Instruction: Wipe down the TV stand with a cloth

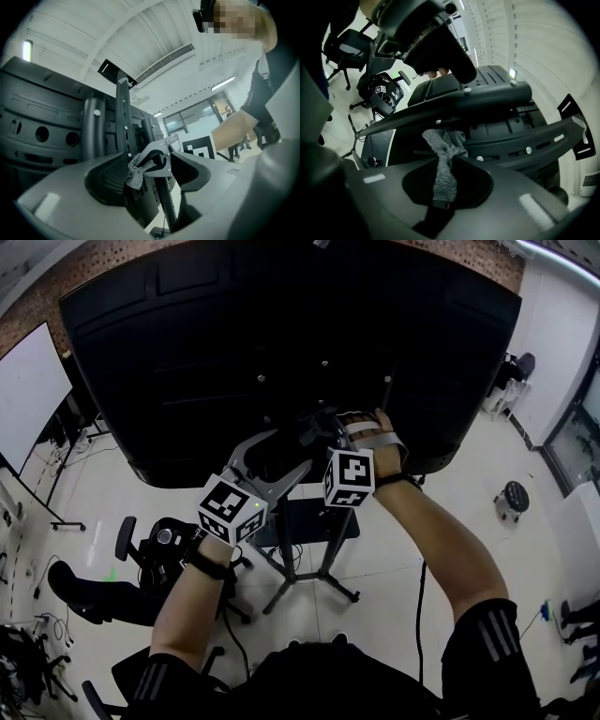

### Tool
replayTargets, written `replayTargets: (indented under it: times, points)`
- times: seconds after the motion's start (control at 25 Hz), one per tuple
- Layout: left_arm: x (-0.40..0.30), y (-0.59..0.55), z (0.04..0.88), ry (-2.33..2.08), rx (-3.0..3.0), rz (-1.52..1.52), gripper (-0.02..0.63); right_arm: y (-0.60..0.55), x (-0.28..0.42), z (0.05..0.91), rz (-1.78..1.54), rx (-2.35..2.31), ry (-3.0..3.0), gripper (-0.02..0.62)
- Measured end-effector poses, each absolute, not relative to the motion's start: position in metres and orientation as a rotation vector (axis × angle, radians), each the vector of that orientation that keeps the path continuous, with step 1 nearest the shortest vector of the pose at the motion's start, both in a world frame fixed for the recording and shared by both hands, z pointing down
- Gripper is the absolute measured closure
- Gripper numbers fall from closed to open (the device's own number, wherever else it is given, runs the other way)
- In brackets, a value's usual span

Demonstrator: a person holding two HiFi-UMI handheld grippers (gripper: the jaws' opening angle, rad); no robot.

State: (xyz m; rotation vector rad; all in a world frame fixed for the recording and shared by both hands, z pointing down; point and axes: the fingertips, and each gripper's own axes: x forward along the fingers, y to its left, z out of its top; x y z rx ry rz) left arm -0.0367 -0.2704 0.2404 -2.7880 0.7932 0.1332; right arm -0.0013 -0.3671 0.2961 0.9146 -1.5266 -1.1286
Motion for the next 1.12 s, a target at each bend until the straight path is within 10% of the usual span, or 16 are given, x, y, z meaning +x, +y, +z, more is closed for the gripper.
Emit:
replayTargets:
  times: [0.68,1.12]
  points:
    - [-0.028,-0.273,0.305,0.849,-2.882,0.068,0.295,-0.366,0.001,0.384,-1.026,0.858,-1.594,0.557]
    - [-0.009,-0.249,0.252,0.797,-2.788,0.165,0.288,-0.298,0.022,0.280,-1.144,1.020,-1.857,0.555]
